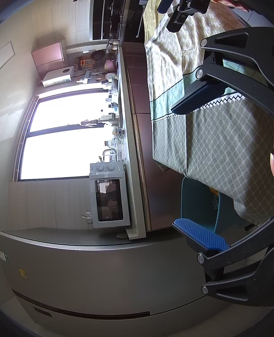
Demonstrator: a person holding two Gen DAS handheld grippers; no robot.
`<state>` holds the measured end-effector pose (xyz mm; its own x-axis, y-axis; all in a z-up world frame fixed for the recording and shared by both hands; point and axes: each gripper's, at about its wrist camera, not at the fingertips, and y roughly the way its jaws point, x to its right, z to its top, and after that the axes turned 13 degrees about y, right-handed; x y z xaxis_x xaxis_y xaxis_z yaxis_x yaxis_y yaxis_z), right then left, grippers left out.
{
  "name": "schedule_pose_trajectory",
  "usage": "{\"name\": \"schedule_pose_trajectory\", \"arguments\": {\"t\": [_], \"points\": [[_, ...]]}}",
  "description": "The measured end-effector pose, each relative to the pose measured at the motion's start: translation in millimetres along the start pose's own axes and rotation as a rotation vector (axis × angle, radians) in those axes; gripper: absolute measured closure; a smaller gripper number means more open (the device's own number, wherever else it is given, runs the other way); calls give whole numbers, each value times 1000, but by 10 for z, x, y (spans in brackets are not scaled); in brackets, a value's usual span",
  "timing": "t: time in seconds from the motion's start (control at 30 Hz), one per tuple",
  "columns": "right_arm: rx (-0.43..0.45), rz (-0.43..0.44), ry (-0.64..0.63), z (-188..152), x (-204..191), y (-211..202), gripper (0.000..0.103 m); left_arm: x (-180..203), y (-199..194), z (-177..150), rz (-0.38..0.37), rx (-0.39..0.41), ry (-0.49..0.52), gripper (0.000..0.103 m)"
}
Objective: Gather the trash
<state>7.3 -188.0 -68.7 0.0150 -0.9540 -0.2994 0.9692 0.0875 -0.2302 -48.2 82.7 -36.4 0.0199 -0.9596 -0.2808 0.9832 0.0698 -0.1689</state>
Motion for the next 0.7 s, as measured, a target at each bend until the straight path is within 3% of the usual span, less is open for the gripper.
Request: {"name": "schedule_pose_trajectory", "arguments": {"t": [0.7], "points": [[7,-2,-5,-6,-23,-4,6,2,0,26,10,5,-7,6]]}}
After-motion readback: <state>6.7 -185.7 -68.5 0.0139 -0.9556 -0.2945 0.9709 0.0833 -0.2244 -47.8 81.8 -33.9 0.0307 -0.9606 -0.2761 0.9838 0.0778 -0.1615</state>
